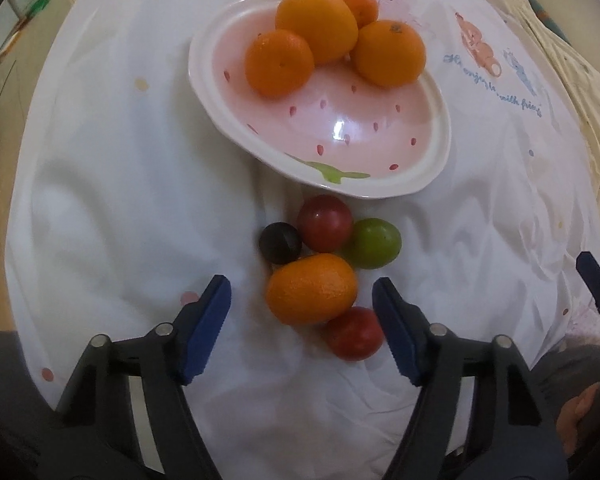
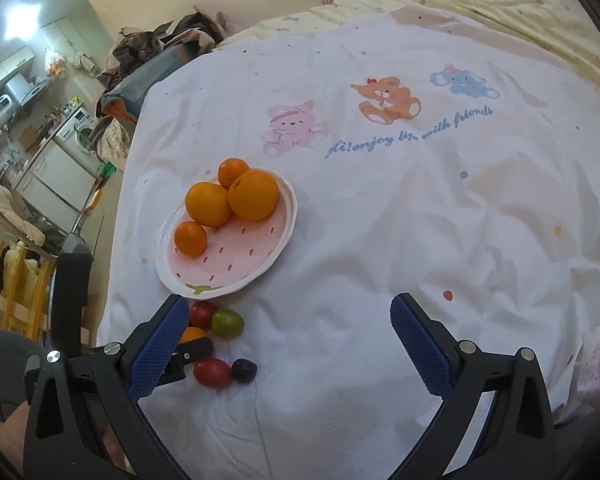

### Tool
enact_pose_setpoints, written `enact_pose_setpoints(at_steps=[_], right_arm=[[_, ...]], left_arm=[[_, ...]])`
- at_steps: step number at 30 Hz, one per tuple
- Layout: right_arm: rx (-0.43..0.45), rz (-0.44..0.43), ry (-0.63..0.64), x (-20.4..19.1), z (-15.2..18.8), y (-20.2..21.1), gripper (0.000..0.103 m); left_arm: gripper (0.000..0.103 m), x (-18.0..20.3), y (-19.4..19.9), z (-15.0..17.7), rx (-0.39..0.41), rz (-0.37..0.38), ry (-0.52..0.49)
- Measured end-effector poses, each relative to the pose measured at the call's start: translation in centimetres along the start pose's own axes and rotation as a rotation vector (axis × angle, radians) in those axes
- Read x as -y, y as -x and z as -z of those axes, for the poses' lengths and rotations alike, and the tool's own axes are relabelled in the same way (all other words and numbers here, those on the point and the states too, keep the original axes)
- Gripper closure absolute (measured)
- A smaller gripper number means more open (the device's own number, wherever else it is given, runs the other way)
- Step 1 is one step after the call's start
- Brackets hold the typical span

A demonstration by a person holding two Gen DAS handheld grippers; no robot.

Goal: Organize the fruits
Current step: 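Grasp the tangerine beside the tomatoes with the left gripper, then lift the tangerine with the left gripper while the right gripper grasps the dark grape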

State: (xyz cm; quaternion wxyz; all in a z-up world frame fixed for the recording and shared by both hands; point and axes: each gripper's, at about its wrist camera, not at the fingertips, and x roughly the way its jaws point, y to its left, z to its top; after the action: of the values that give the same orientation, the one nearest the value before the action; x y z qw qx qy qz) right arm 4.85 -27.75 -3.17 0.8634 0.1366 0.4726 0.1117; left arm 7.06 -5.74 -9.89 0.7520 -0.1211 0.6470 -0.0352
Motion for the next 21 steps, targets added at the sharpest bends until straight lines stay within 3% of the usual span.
enact_pose_setpoints(at_steps=[2,5,12,16,19,21], right_arm=[[-0.004,-0.004,-0.002,0.0,0.0,-0.1,0.001],[-0.007,-0.005,0.004,0.0,0.0,-0.2,0.001],[-0.028,-0.024,-0.013,0.2,0.0,-0.8,0.001],[-0.053,-0.034,-0.022,0.4,0.2,-1.2,0.001],[-0.091,-0.061,-0.044,0.7,0.6,-1.7,0.002],[-0.135,-0.099,-0.068,0.8,0.9,-2.2,0.011]], left_arm=[[0.036,0.0,0.0,-0.1,0.000,0.001,0.006],[0.063,0.0,0.1,-0.1,0.002,0.010,-0.022],[0.064,0.4,2.0,0.6,0.003,0.045,-0.088],[0.064,0.3,5.1,0.9,0.099,0.044,-0.131],[0.063,-0.1,7.1,0.9,0.181,-0.004,-0.156],[0.063,-0.6,7.8,0.8,0.207,-0.024,-0.159]])
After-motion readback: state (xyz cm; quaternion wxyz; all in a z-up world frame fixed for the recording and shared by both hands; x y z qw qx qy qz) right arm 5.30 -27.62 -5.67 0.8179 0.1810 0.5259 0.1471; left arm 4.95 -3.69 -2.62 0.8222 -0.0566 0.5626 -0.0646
